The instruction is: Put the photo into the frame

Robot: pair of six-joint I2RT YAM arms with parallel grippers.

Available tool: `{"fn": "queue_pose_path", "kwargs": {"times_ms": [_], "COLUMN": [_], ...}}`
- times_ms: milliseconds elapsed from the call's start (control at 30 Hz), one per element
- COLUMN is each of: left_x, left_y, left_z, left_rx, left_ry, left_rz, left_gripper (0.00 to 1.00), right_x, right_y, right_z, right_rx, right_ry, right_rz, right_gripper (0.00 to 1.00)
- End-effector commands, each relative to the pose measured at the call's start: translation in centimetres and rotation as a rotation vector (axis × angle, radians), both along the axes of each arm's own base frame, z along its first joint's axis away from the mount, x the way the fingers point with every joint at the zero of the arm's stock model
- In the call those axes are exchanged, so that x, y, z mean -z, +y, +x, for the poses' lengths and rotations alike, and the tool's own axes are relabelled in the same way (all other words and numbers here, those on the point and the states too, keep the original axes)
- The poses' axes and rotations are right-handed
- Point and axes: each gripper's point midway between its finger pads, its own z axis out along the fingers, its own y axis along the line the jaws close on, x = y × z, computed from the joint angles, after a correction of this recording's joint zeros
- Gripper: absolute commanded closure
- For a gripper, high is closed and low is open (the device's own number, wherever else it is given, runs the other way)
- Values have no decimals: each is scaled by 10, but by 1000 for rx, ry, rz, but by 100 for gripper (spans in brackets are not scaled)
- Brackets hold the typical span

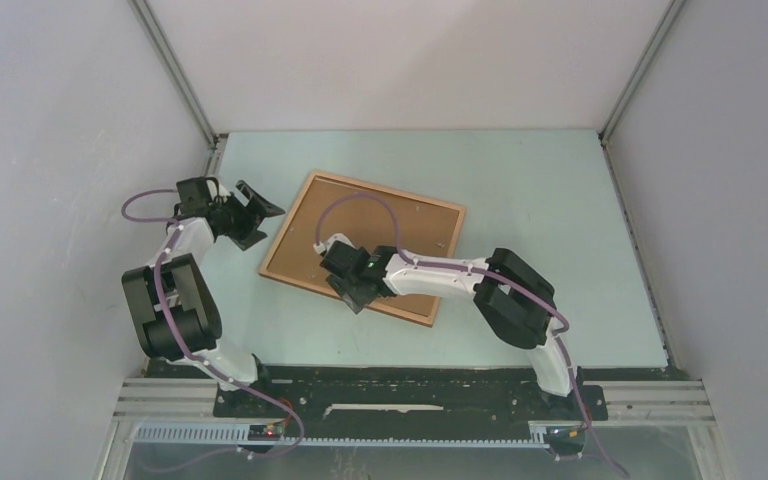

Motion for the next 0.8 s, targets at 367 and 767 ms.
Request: {"fn": "queue_pose_path", "kwargs": {"times_ms": [367,767], "left_x": [2,31], "left_y": [4,7], "left_z": [15,15], "left_rx": [11,2], "left_ry": [0,90], "left_rz": [16,3], "left_gripper": [10,9], "right_x": [-35,-35], "right_y": [15,25], "right_z": [20,27], "right_rx": [26,17], "right_ry": [-72,-77], "right_rz": [90,114], "right_gripper": [28,26]}}
